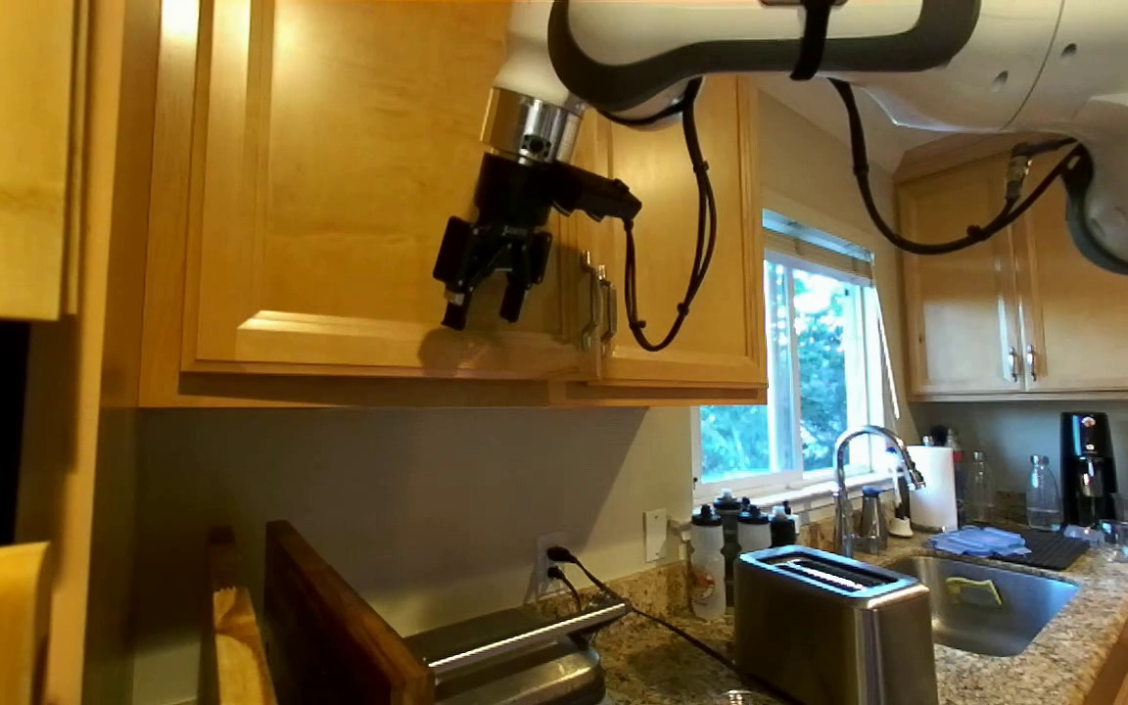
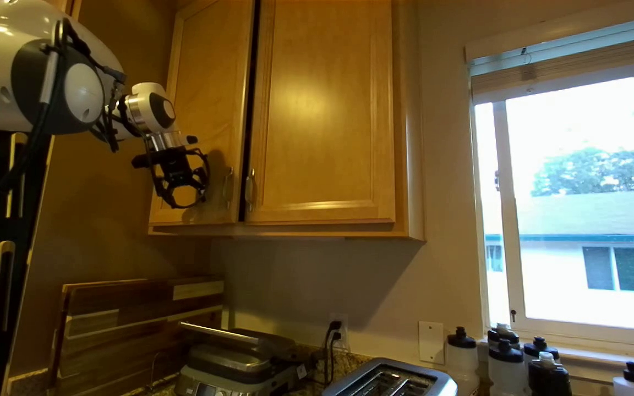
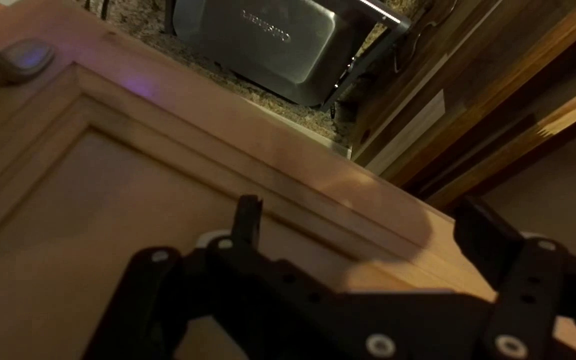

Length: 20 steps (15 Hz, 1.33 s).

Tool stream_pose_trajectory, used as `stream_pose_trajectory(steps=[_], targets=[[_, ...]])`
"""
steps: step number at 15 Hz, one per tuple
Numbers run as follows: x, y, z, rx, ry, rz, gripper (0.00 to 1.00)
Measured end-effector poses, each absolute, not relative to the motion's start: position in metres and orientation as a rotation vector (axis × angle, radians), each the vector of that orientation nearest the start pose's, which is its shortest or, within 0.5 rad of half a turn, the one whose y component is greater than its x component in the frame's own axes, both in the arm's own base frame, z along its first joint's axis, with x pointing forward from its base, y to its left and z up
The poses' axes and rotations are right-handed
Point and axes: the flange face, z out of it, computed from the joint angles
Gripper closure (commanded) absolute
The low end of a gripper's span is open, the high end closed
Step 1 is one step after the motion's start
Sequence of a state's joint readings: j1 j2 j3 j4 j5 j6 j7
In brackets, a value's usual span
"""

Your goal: Close the top cabinet

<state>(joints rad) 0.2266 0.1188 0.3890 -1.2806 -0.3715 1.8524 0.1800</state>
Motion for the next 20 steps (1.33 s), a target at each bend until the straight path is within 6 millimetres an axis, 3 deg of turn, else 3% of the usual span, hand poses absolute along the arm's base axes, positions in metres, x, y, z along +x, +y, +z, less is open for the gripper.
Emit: stream_pose_trajectory(steps=[3, 7, 11, 15, 20], targets=[[0.509, 0.325, 0.728, -3.058, -0.726, -0.788, 0.0], [0.47, 0.352, 0.717, -2.986, -0.777, -0.529, 0.0], [0.441, 0.36, 0.71, -2.905, -0.769, -0.354, 0.0], [0.425, 0.354, 0.697, -2.84, -0.725, -0.226, 0.0], [0.418, 0.329, 0.681, -2.805, -0.68, -0.15, 0.0]])
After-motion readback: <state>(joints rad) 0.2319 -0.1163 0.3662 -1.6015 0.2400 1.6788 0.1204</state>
